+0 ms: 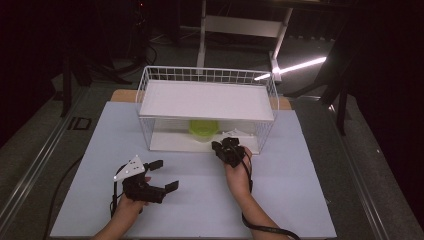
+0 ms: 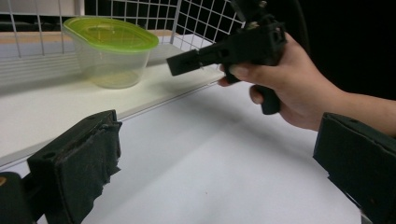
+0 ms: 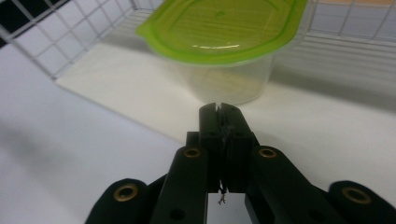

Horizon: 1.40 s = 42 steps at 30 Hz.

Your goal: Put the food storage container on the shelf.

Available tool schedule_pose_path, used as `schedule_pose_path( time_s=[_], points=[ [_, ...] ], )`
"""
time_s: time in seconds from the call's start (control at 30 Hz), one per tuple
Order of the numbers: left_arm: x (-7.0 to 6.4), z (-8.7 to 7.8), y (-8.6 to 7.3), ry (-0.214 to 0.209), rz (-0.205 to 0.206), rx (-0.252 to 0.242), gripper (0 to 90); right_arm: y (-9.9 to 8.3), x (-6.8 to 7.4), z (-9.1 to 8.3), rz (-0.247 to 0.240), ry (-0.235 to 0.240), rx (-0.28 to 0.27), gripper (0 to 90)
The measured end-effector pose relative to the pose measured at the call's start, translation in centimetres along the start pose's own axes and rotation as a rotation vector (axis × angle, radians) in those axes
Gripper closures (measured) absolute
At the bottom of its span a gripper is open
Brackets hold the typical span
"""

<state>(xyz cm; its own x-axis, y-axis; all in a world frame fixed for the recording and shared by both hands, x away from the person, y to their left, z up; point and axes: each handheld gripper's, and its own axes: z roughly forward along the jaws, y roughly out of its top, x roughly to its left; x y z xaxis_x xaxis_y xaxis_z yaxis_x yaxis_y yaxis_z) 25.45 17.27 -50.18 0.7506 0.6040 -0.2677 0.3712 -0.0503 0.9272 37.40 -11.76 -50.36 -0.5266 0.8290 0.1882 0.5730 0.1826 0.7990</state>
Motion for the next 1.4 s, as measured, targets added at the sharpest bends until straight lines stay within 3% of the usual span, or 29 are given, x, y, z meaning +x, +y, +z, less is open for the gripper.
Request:
schedule_pose_path(
  time_s=[0.33,0.8,1.0,1.4],
  points=[
    [-0.2,0.1,1.0,-0.011,-0.002,0.007,1.5,-1.5,1.5,-2.6,-0.078,0.047,-0.005,78.2],
    [-0.7,-0.5,1.9,-0.008,0.024,0.024,1.5,-2.6,2.4,-6.3,-0.136,0.130,-0.066,29.9],
    [-0.7,-1.5,2.1,-0.002,0.036,0.027,1.5,-3.0,2.1,-8.0,-0.114,0.185,-0.086,21.6],
    [-0.7,-3.5,1.3,0.015,0.037,0.030,1.5,-4.3,1.3,-12.0,-0.100,0.204,-0.144,18.9]
  ],
)
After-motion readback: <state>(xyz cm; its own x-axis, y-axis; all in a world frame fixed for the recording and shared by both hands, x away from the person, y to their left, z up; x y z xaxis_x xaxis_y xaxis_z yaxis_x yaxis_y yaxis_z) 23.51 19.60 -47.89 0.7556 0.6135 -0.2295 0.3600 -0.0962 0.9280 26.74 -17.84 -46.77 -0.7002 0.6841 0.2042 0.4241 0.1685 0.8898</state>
